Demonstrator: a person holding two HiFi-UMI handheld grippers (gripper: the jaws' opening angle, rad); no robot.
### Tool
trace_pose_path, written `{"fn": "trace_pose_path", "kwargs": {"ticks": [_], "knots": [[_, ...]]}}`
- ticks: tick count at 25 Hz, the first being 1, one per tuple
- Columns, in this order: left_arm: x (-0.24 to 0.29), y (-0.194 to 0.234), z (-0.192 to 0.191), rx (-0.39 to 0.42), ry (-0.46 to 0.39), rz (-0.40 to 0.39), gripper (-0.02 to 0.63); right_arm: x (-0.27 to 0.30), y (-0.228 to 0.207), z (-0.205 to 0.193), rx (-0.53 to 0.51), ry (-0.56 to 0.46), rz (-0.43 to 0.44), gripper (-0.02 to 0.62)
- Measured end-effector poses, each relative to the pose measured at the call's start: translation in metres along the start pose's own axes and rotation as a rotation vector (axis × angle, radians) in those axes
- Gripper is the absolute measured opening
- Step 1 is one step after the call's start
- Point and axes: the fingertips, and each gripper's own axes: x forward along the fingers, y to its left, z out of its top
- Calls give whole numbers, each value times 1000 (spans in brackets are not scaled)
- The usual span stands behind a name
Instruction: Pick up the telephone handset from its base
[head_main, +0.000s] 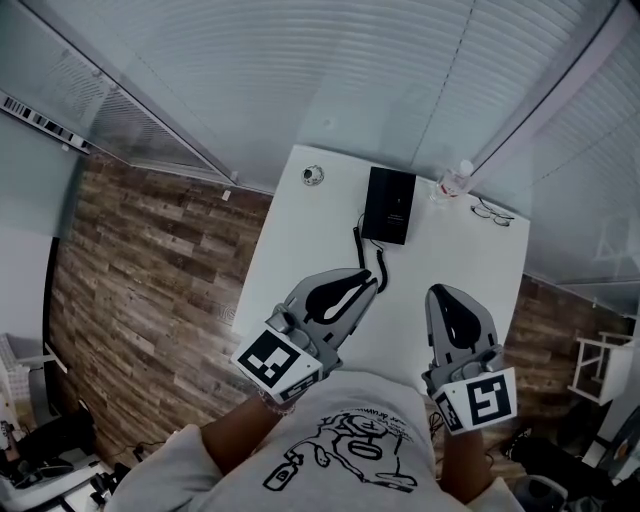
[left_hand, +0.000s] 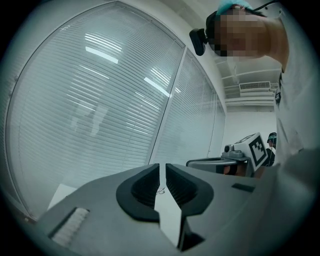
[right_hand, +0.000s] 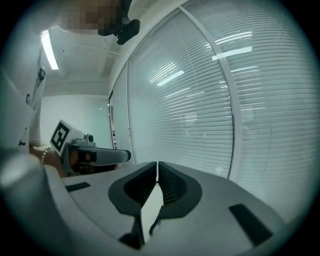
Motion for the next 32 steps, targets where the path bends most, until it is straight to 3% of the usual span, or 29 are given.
{"fn": "trace_pose_path", "kwargs": {"ticks": [12, 32], "knots": [[37, 51, -31, -23, 64, 44, 37, 40, -26, -28, 7, 66, -5, 11], [102, 136, -137, -146, 230, 85, 78, 94, -57, -86, 49, 152, 3, 11]]}}
